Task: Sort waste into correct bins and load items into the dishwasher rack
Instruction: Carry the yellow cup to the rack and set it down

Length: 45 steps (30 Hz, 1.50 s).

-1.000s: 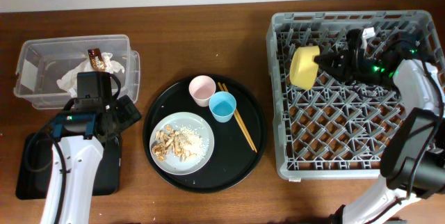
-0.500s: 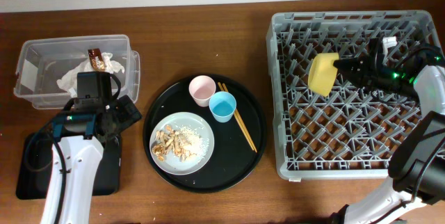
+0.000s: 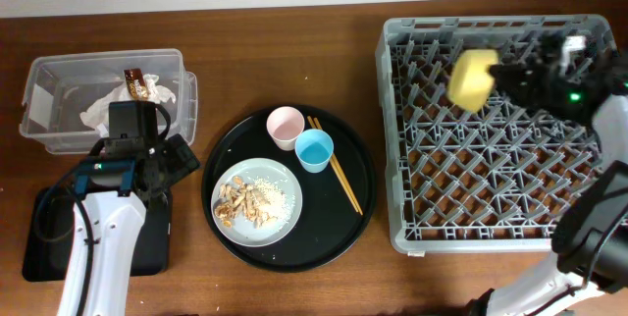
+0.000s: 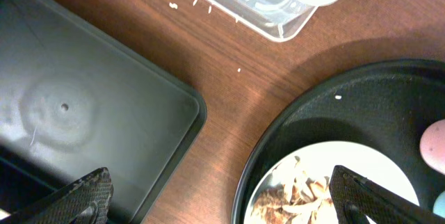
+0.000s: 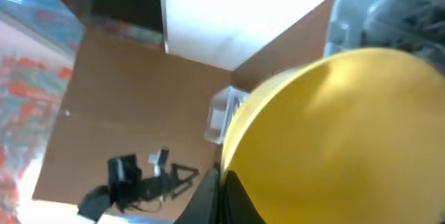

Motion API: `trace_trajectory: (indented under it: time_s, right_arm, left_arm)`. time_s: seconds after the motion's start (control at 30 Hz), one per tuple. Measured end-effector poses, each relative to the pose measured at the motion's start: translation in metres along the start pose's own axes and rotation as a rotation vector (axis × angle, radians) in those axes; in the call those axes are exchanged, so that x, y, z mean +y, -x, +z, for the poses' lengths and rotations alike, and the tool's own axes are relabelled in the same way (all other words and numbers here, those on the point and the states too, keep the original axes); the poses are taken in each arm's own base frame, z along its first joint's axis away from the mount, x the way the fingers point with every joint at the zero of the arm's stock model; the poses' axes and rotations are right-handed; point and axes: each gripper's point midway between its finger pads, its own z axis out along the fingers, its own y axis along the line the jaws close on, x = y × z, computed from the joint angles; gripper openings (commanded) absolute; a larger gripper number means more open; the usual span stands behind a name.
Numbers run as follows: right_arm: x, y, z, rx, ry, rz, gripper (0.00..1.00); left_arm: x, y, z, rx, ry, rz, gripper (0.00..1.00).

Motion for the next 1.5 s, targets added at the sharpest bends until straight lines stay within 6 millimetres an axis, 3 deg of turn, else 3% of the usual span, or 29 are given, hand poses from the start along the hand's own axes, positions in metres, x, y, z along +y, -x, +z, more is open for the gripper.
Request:
trace_trajectory:
  time_s: [0.03,0.07,0.13,0.27,0.33,0.37,0.4,0.47,0.67,0.9,0.97,1.0,1.03,1.07,1.1,1.13,1.17,1.2,1.23,1.3,1.43,1.47,1.5]
  right_arm:
    - [0.001,0.027,-0.024,-0.069,-0.005,-0.074,0.04]
    - [0.003,0.035,-0.033,-0.09,-0.01,-0.072,0.04]
    - [0.018,0.067,-0.052,-0.137,-0.019,-0.248,0.04]
    - [0.008,0.083,-0.057,-0.204,-0.085,-0.166,0.04]
    - [-0.02,0.084,-0.052,-0.198,-0.087,-0.093,0.04]
    - [-0.043,0.08,-0.04,-0.174,-0.08,-0.035,0.04]
    - [-0.054,0.075,-0.025,-0.146,-0.071,-0.005,0.04]
    - [-0.054,0.07,-0.007,-0.11,-0.059,0.014,0.04]
    - [-0.045,0.075,-0.014,-0.106,-0.016,0.07,0.09]
    - [-0.048,0.069,-0.014,-0.089,-0.002,0.168,0.04]
    - [-0.046,0.069,-0.014,-0.087,0.0,0.17,0.11]
    - [-0.04,0.07,-0.014,-0.094,-0.006,0.153,0.22]
    - [-0.013,0.076,-0.015,-0.126,-0.031,0.092,0.28]
    - [0.026,0.081,-0.016,-0.165,-0.057,-0.008,0.37]
    - [0.076,0.08,-0.013,-0.199,-0.071,-0.133,0.4]
    - [0.111,0.073,-0.004,-0.232,-0.113,-0.188,0.42]
    - [0.127,0.063,0.008,-0.237,-0.142,-0.235,0.44]
    - [0.112,0.059,0.015,-0.256,-0.233,-0.178,0.44]
    - [0.044,0.042,0.022,-0.271,-0.56,-0.084,0.44]
    - [0.001,0.031,0.021,-0.238,-0.853,-0.161,0.44]
    - [0.0,0.03,0.036,-0.167,-1.207,-0.491,0.45]
    - [-0.015,0.032,0.046,-0.132,-1.279,-0.554,0.52]
    - [-0.047,0.031,0.052,-0.071,-1.345,-0.559,0.57]
  left_arm:
    - [0.0,-0.001,0.0,0.002,0.001,0.001,0.99]
    - [0.0,0.0,0.0,0.001,0.0,0.0,0.99]
    - [0.0,0.0,0.0,0.002,0.001,0.001,0.99]
    - [0.0,0.0,0.0,0.001,0.001,0.0,0.99]
    - [0.0,0.0,0.0,0.002,0.001,0.0,0.99]
    - [0.0,0.0,0.0,0.002,0.001,0.0,0.99]
    - [0.0,0.0,0.0,0.002,0.001,0.0,0.99]
    - [0.0,0.0,0.0,0.002,0.001,0.0,0.99]
    - [0.0,-0.001,0.0,0.002,0.001,0.0,0.99]
    - [0.0,0.0,0.0,0.002,0.001,0.001,0.99]
    - [0.0,-0.001,0.0,0.002,0.001,0.0,0.99]
    - [0.0,0.0,0.0,0.002,0.001,0.0,0.99]
    - [0.0,-0.001,0.0,0.002,0.001,0.0,0.99]
    - [0.0,0.0,0.0,0.002,0.001,0.0,0.99]
    - [0.0,-0.001,0.0,0.002,0.001,0.0,0.99]
    - [0.0,0.0,0.0,0.002,0.001,0.0,0.99]
    - [0.0,0.0,0.0,0.002,0.001,0.0,1.0]
    - [0.0,0.0,0.0,0.001,0.001,0.001,0.99]
    - [0.0,0.0,0.0,0.0,0.0,0.0,0.99]
    - [0.0,0.0,0.0,0.001,0.001,0.0,0.99]
    - [0.0,0.0,0.0,0.002,0.001,0.0,0.99]
    - [0.0,0.0,0.0,0.001,0.0,0.0,0.99]
    - [0.0,0.0,0.0,0.002,0.001,0.0,0.99]
